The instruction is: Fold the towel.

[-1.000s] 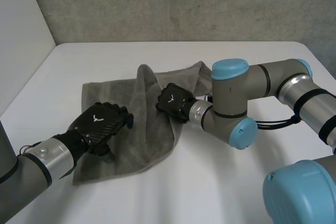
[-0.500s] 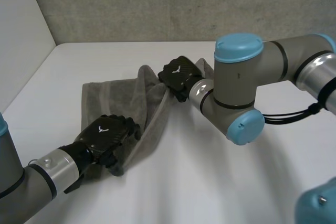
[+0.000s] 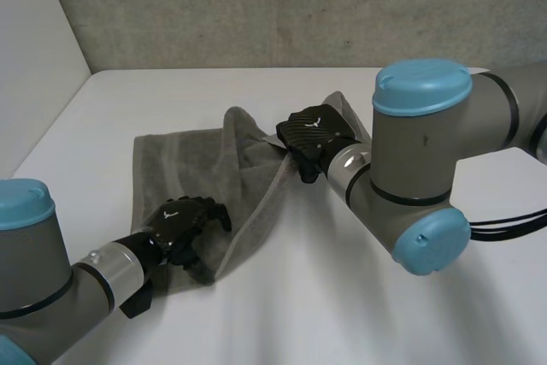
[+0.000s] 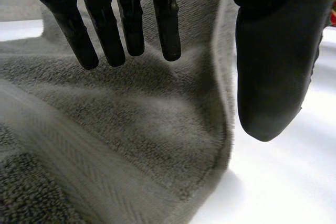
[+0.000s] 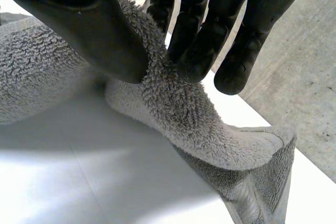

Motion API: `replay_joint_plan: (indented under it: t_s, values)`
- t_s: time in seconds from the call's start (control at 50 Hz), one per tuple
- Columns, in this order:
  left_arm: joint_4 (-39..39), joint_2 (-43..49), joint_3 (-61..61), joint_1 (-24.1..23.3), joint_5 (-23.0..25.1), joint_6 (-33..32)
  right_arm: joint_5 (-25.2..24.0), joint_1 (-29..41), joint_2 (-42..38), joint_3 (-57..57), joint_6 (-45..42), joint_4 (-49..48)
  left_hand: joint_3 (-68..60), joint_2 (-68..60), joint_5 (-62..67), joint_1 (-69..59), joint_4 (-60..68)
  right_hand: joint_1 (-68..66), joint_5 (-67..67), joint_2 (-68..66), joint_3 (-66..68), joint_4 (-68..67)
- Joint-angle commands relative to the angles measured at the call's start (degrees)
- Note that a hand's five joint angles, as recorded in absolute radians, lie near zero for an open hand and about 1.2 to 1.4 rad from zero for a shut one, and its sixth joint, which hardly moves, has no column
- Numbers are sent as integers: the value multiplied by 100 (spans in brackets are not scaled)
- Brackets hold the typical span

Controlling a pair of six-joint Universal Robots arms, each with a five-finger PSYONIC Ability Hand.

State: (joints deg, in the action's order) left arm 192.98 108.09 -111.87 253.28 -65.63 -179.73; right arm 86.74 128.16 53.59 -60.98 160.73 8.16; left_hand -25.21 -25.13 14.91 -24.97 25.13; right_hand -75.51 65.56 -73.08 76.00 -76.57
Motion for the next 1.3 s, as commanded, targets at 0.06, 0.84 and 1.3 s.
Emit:
replay_joint_plan:
  t_s: [0.06, 0.84, 1.3]
  values:
    - [30, -16, -54, -121, -170, 369, -8, -27, 266, -370, 108, -200, 86, 79, -56, 62, -79, -449, 444, -692, 400, -343]
    - [215, -919, 360, 71, -733, 615, -571, -45, 1224, -1636, -911, 652, -5479, -5487, 5509, -5503, 5487, -449, 444, -692, 400, -343]
    - [282, 310, 4865, -24, -370, -405, -327, -80, 431, 2494, -1142, -1795, -5479, -5487, 5509, -5503, 5487, -449, 444, -692, 400, -343]
